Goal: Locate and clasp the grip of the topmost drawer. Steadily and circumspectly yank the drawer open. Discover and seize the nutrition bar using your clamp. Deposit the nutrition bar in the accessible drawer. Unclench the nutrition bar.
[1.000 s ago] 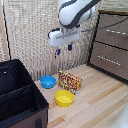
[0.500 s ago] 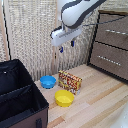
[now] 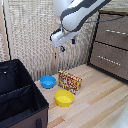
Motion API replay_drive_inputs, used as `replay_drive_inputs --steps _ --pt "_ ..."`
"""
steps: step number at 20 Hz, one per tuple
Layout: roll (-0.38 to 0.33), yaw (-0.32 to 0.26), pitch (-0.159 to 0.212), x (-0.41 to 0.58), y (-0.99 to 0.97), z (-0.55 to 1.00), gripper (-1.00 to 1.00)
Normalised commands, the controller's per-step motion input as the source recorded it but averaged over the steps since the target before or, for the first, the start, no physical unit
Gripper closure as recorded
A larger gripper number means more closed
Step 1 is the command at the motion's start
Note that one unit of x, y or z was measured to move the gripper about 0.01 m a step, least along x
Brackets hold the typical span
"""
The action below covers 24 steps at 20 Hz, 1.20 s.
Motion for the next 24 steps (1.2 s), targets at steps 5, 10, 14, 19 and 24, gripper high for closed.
replay_drive_inputs --steps 5,10,14,19,24 --pt "-0.344 -0.147 0.018 0.226 0.13 0.27 -1.0" --pt "-0.334 -0.152 0.02 0.11 0.15 0.3 -1.0" --pt "-0.297 0.036 -0.01 -0.081 -0.13 0.29 -1.0" --pt "-0.153 0.258 0.027 -0.177 -0.11 0.36 -1.0" --pt "-0.144 0.291 0.088 -0.137 0.0 0.37 -1.0"
